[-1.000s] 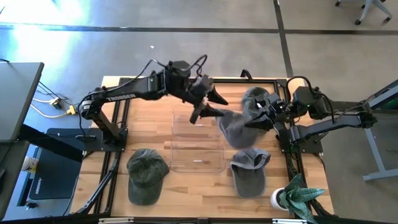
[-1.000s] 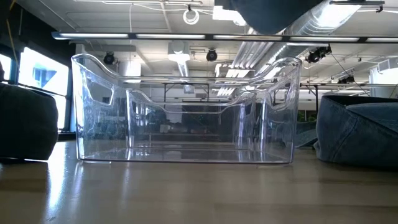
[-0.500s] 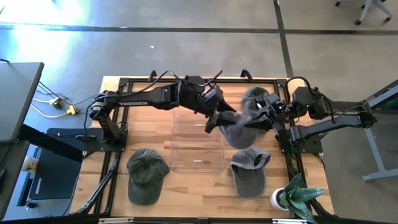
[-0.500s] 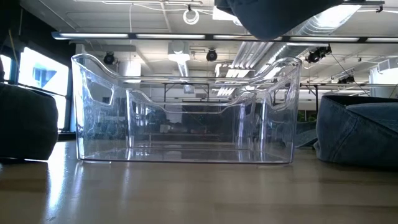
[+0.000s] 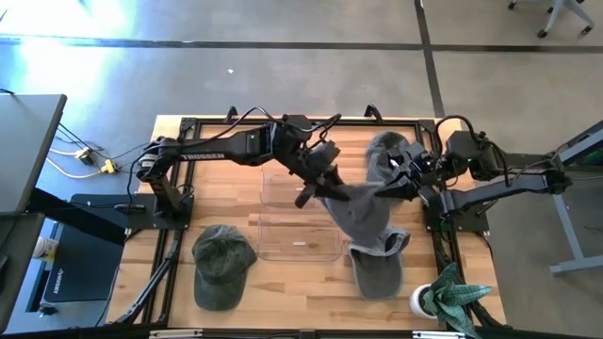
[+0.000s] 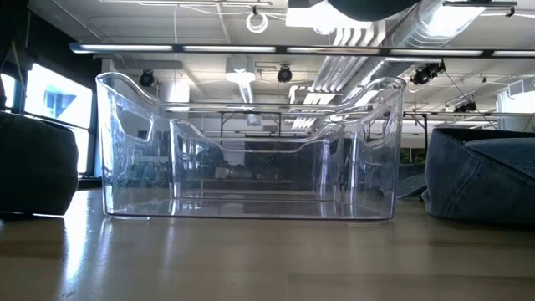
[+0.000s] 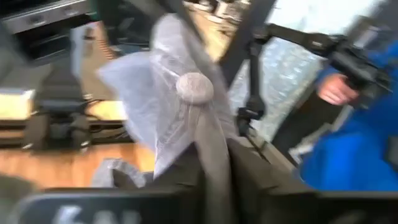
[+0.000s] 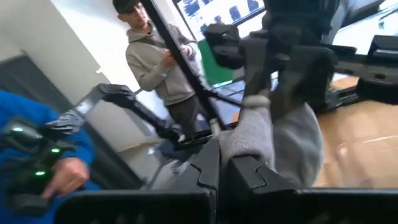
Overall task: Pick & Place hat
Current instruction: Put the top gray cap into the top transparent bin
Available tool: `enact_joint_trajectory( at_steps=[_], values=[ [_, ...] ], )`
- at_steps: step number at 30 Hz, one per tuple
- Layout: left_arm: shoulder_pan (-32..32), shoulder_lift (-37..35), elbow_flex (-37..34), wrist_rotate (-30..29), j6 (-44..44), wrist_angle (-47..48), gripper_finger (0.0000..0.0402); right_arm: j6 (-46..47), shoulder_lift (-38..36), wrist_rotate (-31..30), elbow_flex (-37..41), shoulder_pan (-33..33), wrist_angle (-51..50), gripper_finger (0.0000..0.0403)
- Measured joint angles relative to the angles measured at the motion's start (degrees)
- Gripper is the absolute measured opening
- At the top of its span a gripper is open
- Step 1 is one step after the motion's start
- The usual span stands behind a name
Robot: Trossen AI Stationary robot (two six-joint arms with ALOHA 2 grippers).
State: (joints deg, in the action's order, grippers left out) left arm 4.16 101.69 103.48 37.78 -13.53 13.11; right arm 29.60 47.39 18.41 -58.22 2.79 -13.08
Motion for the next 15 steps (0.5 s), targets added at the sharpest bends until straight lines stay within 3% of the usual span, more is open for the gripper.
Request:
enact_joint_trajectory(
  at_steps=[2, 6, 9, 15],
  values=[
    [0.0, 0.0, 0.0, 3.4, 0.2, -0.2, 0.0011, 2.1, -0.1, 2.4, 0.0, 0.0, -0.1, 0.0003],
    [0.0, 0.0, 0.0, 7.7, 0.3, -4.6, 0.0015, 6.5, -0.1, 7.9, 0.0, 1.8, 0.0, 0.0002],
    [0.0, 0.0, 0.0, 11.2, -0.6, -9.4, 0.0004, 9.1, 0.3, 8.1, 0.0, 3.0, 0.5, 0.0011],
    [0.0, 0.0, 1.4, 14.1, -2.8, -8.1, 0.0002, 15.3, -0.9, 17.2, -0.8, 0.6, 0.6, 0.0108]
  ],
)
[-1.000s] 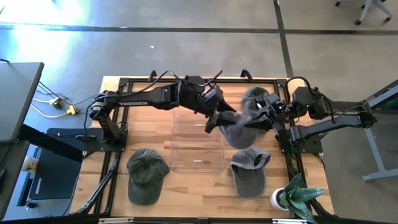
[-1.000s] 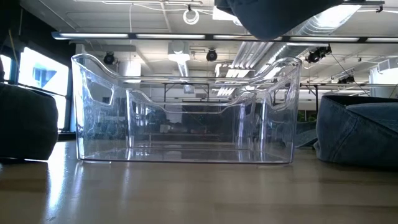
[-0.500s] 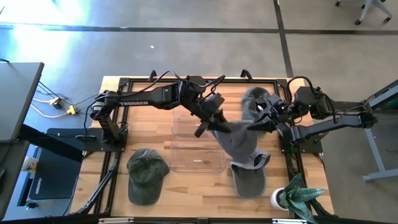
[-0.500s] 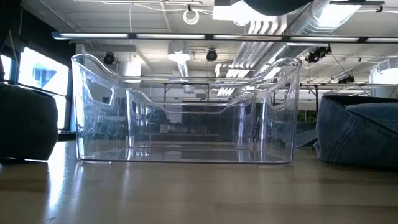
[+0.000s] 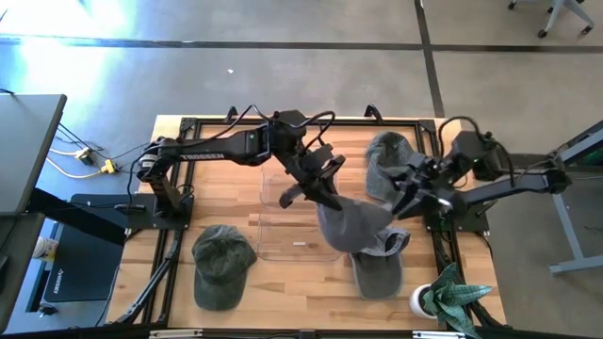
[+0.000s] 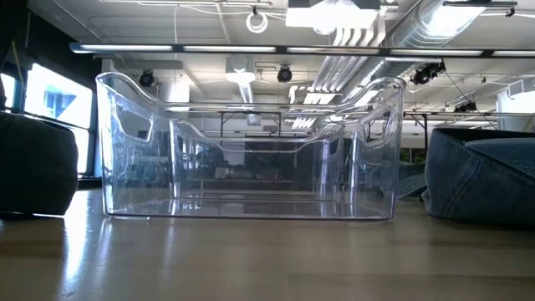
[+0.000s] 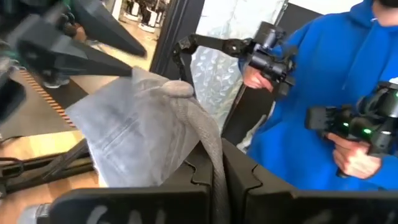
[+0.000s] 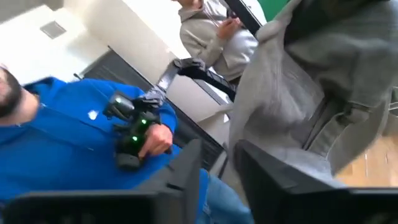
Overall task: Pick & Place hat
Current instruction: Put the top gray cap into the top transparent bin
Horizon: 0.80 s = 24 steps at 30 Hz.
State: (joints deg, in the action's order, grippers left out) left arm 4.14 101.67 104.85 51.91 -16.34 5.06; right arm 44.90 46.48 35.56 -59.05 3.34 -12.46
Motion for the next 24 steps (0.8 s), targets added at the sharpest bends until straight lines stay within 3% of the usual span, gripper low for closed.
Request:
enact_joint_trajectory(
  at_steps=[4, 7, 13, 24],
  values=[
    [0.0, 0.0, 1.3, 0.3, -0.5, -0.2, 0.0002, -1.6, -1.1, 3.0, -2.5, -3.6, -1.7, 0.0187],
    [0.0, 0.0, 1.4, 0.2, -0.5, -0.2, 0.0001, -8.4, -0.4, 1.9, -5.7, -6.5, -5.7, 0.0229],
    [0.0, 0.0, 1.4, 0.1, -3.2, -0.2, 0.0001, -27.1, 5.7, 0.0, -10.6, -10.6, -11.0, 0.0261],
    [0.0, 0.0, 1.4, -2.6, -3.5, 8.6, 0.0001, -35.0, 20.7, 26.7, -13.6, -11.1, -11.8, 0.0263]
  ],
)
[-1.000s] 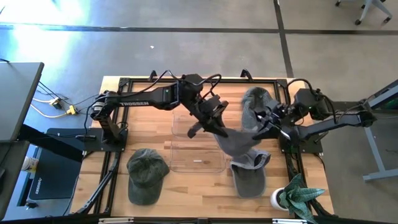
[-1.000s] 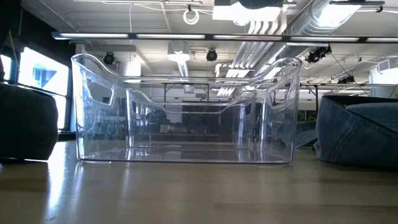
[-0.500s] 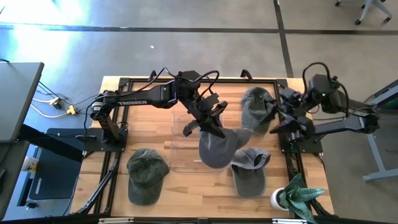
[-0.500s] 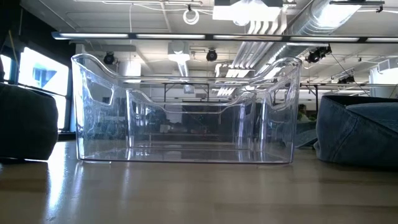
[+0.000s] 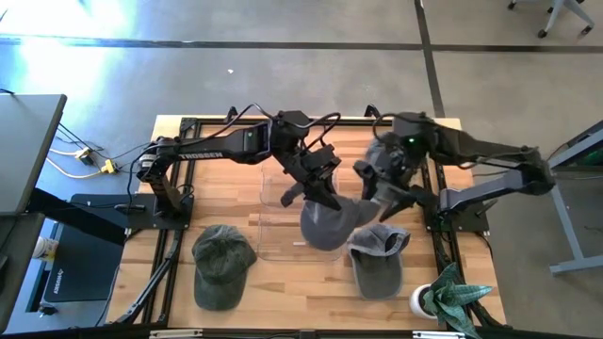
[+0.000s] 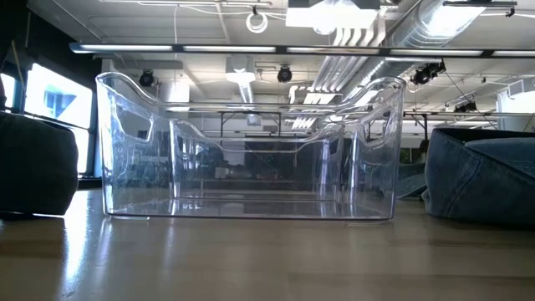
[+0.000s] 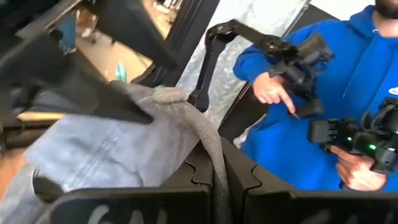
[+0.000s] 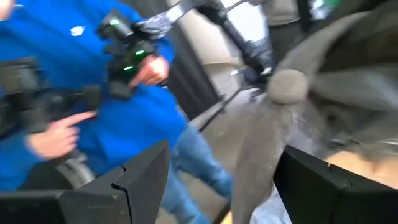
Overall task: Pick & Place hat
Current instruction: Put the top gray cap into the top transparent bin
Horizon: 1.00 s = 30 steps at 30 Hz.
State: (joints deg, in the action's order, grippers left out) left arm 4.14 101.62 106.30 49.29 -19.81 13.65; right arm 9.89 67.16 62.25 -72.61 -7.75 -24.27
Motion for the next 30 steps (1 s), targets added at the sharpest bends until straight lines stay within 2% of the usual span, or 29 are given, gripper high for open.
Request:
enact_joint_trajectory(
  at_steps=[5, 8, 11, 15, 19, 22, 24, 30],
  values=[
    [0.5, -0.2, 0.0, -0.7, 0.0, 1.8, 0.0001, -2.8, 1.1, 4.3, -0.1, 2.9, -3.1, 0.0263],
    [0.9, -1.1, 0.1, -0.8, 0.0, 3.2, 0.0001, -4.2, 0.3, 3.9, -0.1, 4.5, -7.9, 0.0263],
    [1.5, -1.1, 0.2, -0.6, 0.0, 3.7, 0.0001, -6.8, -1.5, 0.7, -0.1, 5.5, -13.8, 0.0263],
    [1.6, -1.0, 0.1, -0.2, 0.0, 3.6, 0.0001, -13.8, -3.7, -9.3, -0.2, 6.6, -21.9, 0.0263],
    [1.6, -1.0, 0.1, 0.9, 0.0, 3.6, 0.0, -23.5, -5.5, -27.4, -0.2, 8.1, -28.7, 0.0263],
    [1.6, -1.0, 0.1, 0.8, 0.0, 3.4, 0.0, -26.4, -6.7, -38.8, -0.2, 9.4, -29.7, 0.0263],
    [1.6, -1.0, 0.1, 0.8, 0.0, 3.4, 0.0, -26.4, -7.7, -41.6, -0.3, 9.9, -29.8, 0.0263],
    [1.5, -1.1, 0.1, 1.5, 0.0, 3.0, 0.0, -23.3, -8.4, -42.2, -4.2, 7.7, -27.7, 0.0263]
  ],
)
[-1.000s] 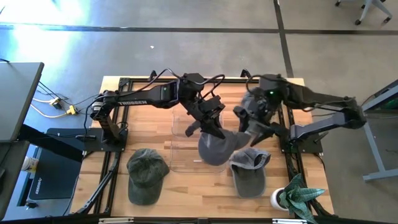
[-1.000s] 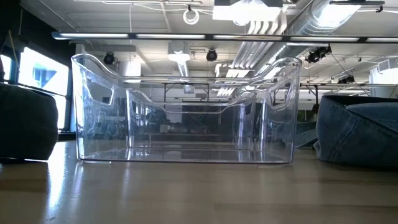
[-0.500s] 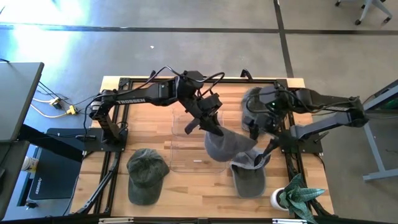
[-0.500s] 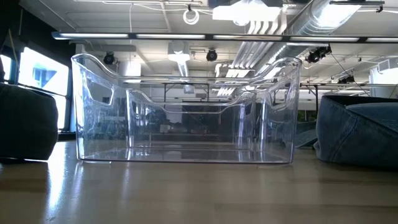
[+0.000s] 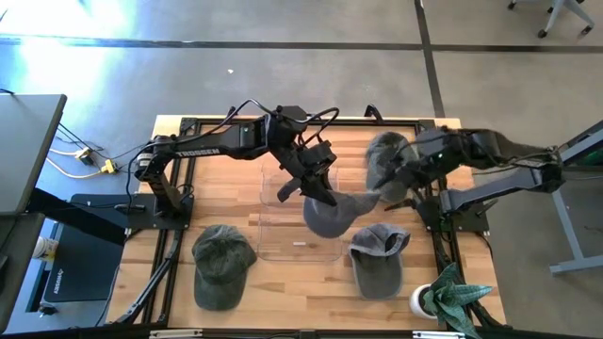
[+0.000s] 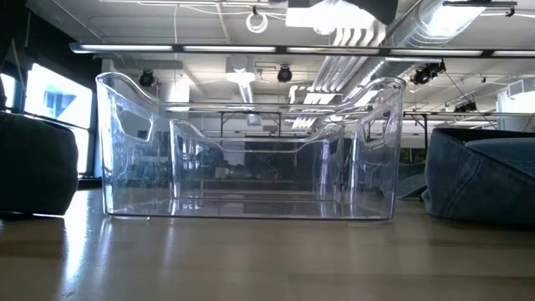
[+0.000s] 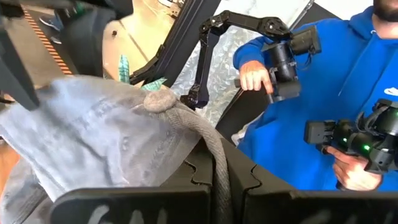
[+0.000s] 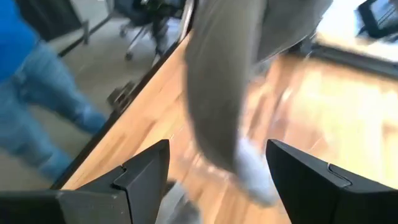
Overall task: Pick & Place hat
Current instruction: Put the top gray cap into the top transparent bin
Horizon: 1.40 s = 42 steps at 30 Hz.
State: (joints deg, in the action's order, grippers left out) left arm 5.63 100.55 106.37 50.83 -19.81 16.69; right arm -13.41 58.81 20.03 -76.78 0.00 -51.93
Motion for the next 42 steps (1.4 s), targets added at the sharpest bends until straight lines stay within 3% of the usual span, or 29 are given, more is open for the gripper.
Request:
enact_joint_trajectory(
  at_steps=[4, 6, 15, 18, 22, 27, 29, 35, 40, 42],
  values=[
    [0.0, 0.0, 0.0, -0.1, 0.0, 0.1, 0.0, 0.5, 1.7, 0.8, 0.5, -2.6, 5.4, 0.0263],
    [0.0, 0.0, 0.0, -0.2, 0.0, 0.1, 0.0, 0.5, 3.3, 4.0, 1.4, -3.9, 7.1, 0.0263],
    [0.0, 0.0, 0.0, -0.4, 0.6, 0.3, 0.0, 7.0, 9.6, 30.0, 3.9, -5.7, 13.9, 0.0257],
    [0.0, 0.0, 0.0, -1.5, 2.8, 1.8, 0.0, 10.2, 9.3, 35.7, 3.9, -5.2, 13.9, 0.0227],
    [0.0, 0.0, 0.0, -2.5, 4.5, 3.1, 0.0, 14.1, 8.1, 40.7, 3.9, -5.2, 14.1, 0.0152],
    [-0.1, 0.0, 0.0, -2.6, 5.0, 3.1, 0.0, 16.6, 7.6, 44.0, 3.8, -5.3, 14.9, 0.0036],
    [-0.1, 0.0, 0.0, -2.8, 5.5, 3.1, 0.0, 17.4, 7.6, 45.5, 3.8, -5.3, 15.8, 0.001],
    [-0.1, 0.0, 0.0, -3.1, 6.3, 3.0, 0.0, 21.2, 7.6, 49.9, 3.8, -5.3, 18.3, 0.0029],
    [0.0, 0.0, 0.0, -2.7, 6.7, 3.4, 0.0, 28.1, 7.7, 40.5, 3.8, -5.1, 18.3, 0.0028],
    [0.0, 0.0, 0.0, -2.7, 6.7, 3.4, 0.0, 29.7, 8.1, 39.4, 3.8, -5.5, 18.4, 0.004]
  ],
)
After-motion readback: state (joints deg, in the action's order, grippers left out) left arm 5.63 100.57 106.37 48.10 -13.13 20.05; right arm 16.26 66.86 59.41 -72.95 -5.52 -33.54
